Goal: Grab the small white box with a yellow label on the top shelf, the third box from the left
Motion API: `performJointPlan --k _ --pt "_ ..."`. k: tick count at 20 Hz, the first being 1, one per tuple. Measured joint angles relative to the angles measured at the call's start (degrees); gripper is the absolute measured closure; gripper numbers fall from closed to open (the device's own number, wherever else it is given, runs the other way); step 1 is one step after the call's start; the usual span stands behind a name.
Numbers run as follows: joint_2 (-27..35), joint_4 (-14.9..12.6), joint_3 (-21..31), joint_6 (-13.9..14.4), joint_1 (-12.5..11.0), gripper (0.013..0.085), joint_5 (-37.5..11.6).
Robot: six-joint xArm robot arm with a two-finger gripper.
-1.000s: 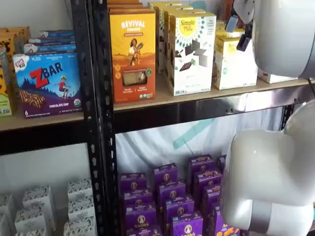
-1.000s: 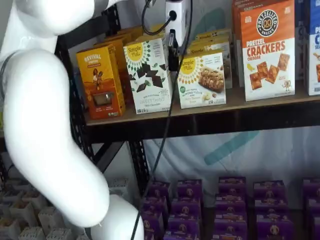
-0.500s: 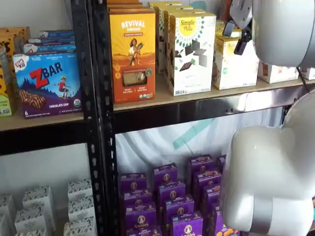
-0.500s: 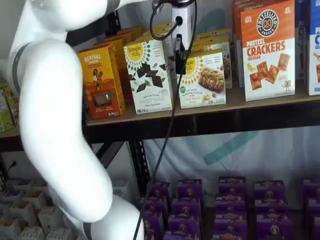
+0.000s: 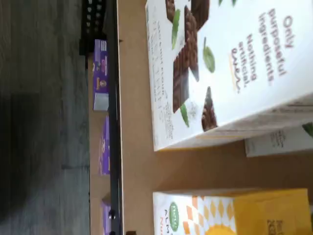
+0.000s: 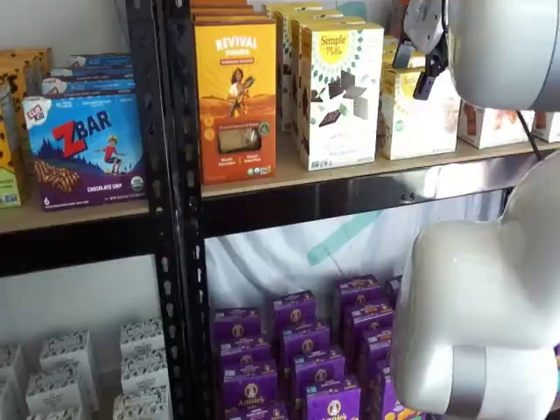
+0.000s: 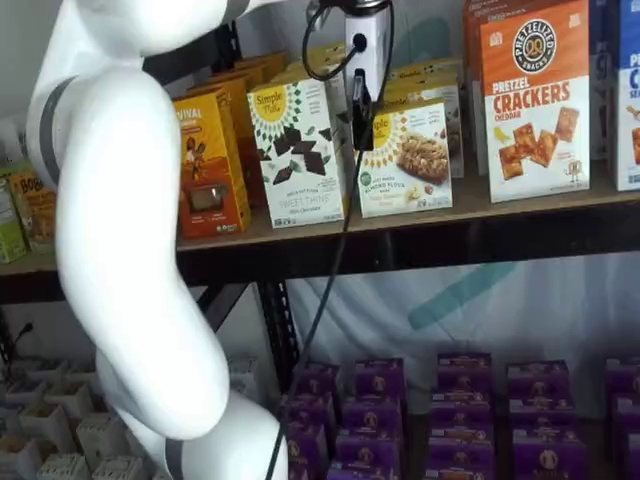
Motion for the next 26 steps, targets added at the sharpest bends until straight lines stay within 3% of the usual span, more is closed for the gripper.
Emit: performJointPlan --k 7,11,15,17,26 --pt "0.7 1.14 -1.15 0.17 -0.09 0.013 -0.38" --pt "1.54 -1.49 -1.79 0.43 0.74 0.013 -0.31" --pt "3.54 -6.05 -4.08 1.12 1.86 0.013 3.31" --pt "3.93 -7.04 -4.33 1.18 2.01 0.013 4.08" --pt "3.89 -7.06 -3.73 0.6 1.45 0.013 4.31"
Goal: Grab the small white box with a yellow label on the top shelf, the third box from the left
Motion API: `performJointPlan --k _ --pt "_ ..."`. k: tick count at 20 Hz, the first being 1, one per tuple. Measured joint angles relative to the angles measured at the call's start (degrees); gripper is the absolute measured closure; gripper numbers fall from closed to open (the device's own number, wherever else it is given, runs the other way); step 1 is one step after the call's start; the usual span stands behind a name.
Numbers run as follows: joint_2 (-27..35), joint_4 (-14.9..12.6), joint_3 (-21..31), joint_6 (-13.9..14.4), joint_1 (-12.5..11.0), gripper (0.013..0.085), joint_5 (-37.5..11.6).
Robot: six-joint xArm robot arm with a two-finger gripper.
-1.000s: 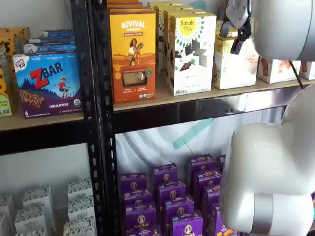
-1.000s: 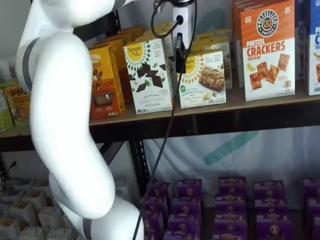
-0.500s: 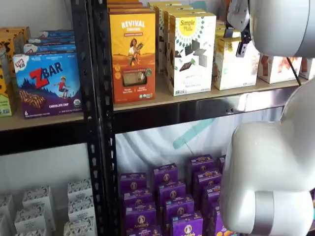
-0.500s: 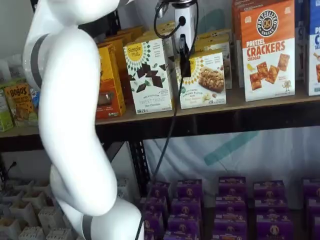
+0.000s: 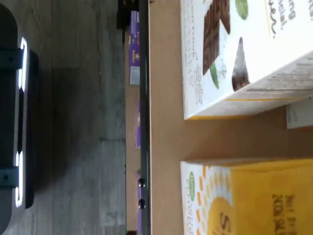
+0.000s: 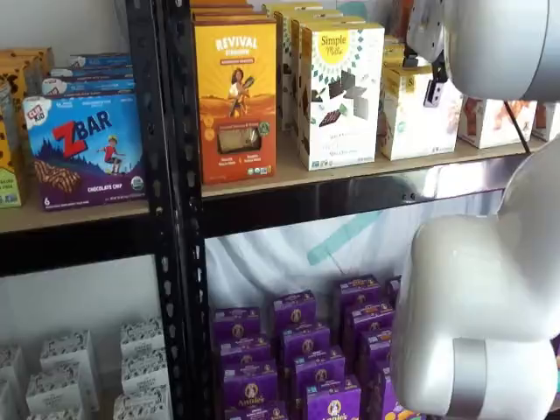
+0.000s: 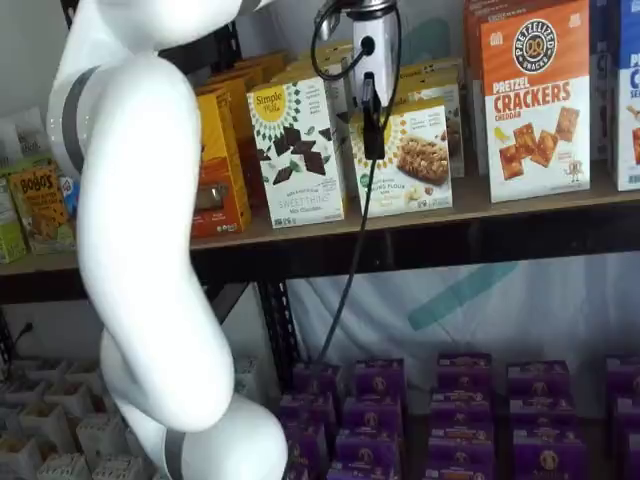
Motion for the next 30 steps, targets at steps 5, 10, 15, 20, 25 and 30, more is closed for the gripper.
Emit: performJointPlan --k 5,10,15,20,25,30 --pt "-0.72 2.27 1.04 -0.58 -0.81 0.029 -1.32" --pt "-0.89 3.41 1.25 -0.98 -1.35 0.033 -1.69" --pt "-0.83 4.0 1.12 -1.35 -1.81 0.041 -1.72" --pt "-1.17 3.95 1.58 -1.44 -1.83 0.049 -2.39" --pt "-1.43 4.13 1.95 -1.48 -1.84 0.057 -2.7" --pt "-1.68 4.34 2.12 -1.54 -1.95 0.057 -2.7"
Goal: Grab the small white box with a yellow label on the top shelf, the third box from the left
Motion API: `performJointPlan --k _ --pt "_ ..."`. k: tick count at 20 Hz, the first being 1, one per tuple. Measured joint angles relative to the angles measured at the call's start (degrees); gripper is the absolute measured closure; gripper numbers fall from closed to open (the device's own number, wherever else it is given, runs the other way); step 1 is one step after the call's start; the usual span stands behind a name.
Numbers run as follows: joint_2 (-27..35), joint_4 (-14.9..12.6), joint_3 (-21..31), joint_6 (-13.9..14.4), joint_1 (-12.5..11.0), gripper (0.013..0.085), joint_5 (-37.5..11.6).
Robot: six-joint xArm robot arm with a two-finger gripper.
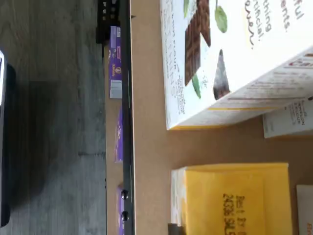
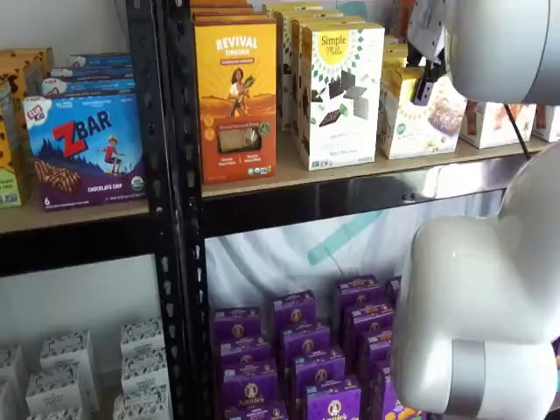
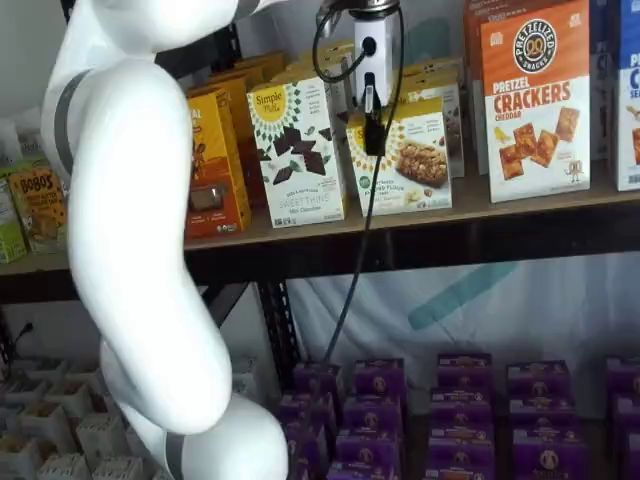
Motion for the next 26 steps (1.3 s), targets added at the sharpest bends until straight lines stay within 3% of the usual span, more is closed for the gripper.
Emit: performJointPlan --k 1,3,9,14,23,26 --pt "-0.04 0.03 0.0 0.0 -0.03 0.057 0.12" --pt "-0.13 0.1 0.0 -0.04 -0.11 0.065 0.35" --pt "-0.53 0.15 0.1 0.06 -0.13 0.065 1.08" --pt "-1.29 -2.45 -0.24 0.74 0.73 0.065 3.36" --pt "-4.88 -4.34 -1.42 1.88 1.11 0.065 16.84" --pt "-7.61 -4.34 0.33 2.49 1.59 0.065 18.55"
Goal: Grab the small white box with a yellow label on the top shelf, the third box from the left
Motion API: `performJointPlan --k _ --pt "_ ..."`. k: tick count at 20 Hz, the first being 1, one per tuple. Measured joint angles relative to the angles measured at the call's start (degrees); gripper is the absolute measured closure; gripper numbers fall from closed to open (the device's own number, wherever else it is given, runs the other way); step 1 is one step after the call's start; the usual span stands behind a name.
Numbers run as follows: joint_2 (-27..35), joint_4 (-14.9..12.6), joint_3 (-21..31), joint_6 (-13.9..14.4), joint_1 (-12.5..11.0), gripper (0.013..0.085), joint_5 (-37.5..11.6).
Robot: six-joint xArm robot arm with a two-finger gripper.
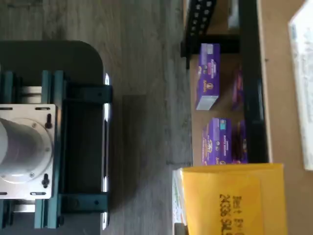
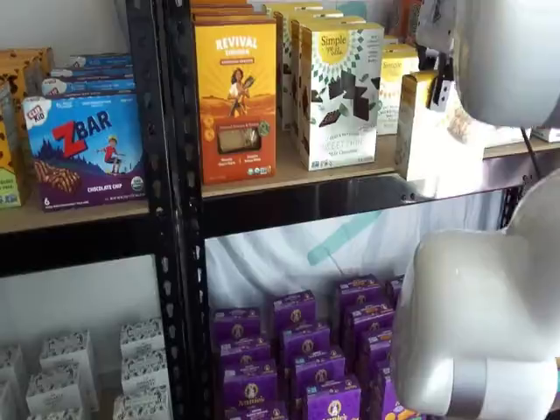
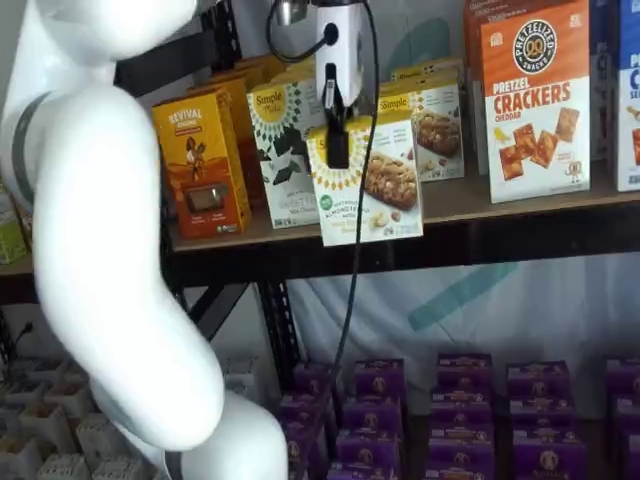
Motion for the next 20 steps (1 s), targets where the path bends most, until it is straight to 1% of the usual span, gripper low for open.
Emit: performJointPlan --k 11,20 --pt "-8.5 -0.77 7.0 2.69 2.7 0.065 1.69" --pt "-10.77 -0.84 9.26 4.1 4.11 0.065 1.53"
